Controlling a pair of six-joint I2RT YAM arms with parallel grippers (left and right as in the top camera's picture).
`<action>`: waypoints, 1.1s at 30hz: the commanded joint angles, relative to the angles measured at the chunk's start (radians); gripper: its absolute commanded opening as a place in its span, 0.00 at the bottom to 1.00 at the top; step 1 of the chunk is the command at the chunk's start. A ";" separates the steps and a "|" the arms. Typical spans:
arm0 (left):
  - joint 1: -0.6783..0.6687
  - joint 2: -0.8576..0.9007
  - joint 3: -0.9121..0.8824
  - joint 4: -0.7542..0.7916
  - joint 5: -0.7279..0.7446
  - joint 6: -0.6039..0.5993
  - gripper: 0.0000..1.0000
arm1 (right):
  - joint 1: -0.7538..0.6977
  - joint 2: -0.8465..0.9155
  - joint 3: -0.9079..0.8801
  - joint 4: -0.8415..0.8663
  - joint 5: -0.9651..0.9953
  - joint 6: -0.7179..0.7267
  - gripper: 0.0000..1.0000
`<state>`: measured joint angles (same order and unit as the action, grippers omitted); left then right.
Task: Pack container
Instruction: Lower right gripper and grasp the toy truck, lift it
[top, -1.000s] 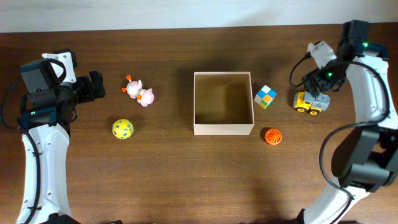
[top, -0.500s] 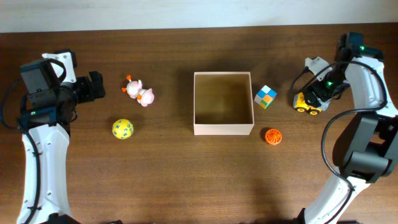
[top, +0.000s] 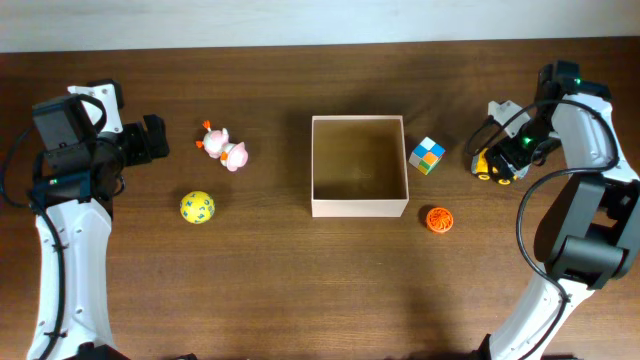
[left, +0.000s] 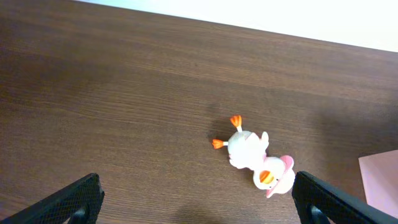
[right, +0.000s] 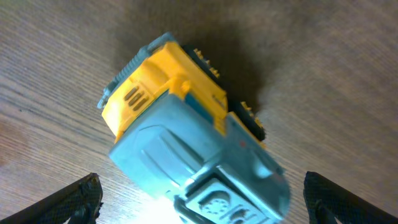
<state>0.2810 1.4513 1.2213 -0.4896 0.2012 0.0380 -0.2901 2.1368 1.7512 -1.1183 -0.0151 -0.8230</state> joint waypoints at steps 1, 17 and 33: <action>0.005 0.009 0.019 -0.001 -0.014 0.016 0.99 | 0.003 0.013 -0.039 0.003 -0.003 -0.007 0.97; 0.004 0.009 0.019 -0.002 -0.026 0.016 0.99 | 0.004 0.013 -0.059 0.028 -0.003 0.164 0.78; 0.004 0.009 0.019 -0.002 -0.026 0.016 0.99 | 0.056 0.013 -0.059 -0.014 0.010 0.578 0.54</action>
<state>0.2810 1.4513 1.2213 -0.4900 0.1822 0.0380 -0.2565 2.1391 1.7004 -1.1229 -0.0116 -0.3470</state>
